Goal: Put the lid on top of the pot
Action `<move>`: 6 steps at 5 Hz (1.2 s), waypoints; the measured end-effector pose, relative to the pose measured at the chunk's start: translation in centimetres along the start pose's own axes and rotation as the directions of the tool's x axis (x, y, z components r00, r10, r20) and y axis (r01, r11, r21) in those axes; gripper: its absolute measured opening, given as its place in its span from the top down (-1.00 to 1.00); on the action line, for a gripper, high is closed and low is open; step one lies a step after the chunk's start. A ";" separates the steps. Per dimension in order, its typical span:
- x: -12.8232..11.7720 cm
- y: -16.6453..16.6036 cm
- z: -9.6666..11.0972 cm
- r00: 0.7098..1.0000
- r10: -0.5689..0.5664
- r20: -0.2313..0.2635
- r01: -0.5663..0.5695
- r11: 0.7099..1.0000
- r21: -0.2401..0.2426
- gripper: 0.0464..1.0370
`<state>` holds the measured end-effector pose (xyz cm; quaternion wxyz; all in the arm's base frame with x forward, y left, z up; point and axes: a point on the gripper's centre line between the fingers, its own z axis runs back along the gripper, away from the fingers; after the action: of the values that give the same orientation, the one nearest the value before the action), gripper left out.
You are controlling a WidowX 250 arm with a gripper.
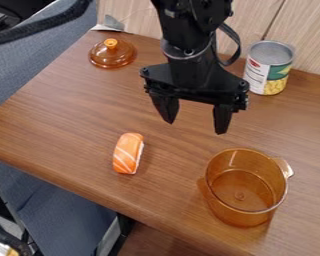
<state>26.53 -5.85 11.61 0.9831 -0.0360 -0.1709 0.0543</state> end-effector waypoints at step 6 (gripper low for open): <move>9.2 11.9 -2.4 0.928 0.372 0.021 -0.372 0.922 0.110 -0.93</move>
<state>34.86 6.97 11.39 0.9555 -0.0128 -0.1577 0.2491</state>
